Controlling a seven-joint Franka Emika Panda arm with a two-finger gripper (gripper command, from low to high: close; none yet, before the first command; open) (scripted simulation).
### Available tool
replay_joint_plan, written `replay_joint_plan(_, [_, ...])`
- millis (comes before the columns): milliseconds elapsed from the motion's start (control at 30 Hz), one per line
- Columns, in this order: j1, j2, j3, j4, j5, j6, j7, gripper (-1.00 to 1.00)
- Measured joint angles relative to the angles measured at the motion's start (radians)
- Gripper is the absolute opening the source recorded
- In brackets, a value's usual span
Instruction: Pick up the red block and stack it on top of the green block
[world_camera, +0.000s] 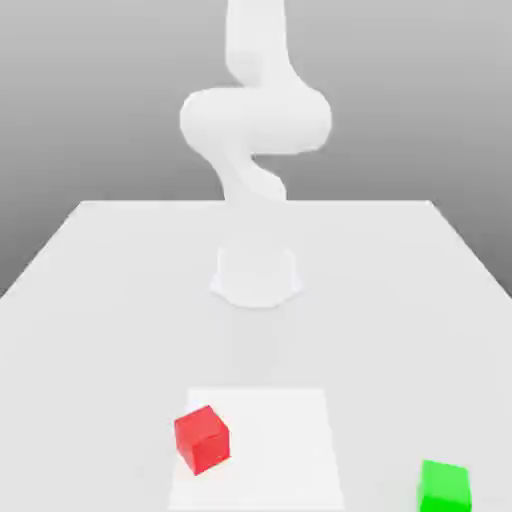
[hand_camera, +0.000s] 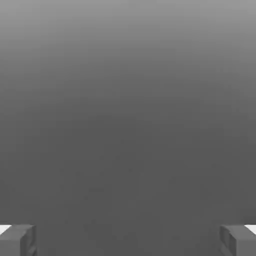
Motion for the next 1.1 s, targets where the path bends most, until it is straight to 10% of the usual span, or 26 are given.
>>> replay_joint_plan(900, [-0.206, 0.981, 0.049, -0.283, -0.072, 0.545, 0.778, 0.00])
replay_joint_plan(933, [-0.199, 1.008, 0.040, -0.279, -0.078, 0.567, 0.783, -1.00])
replay_joint_plan(1100, [-0.199, 1.008, 0.041, -0.279, -0.080, 0.570, 0.784, -1.00])
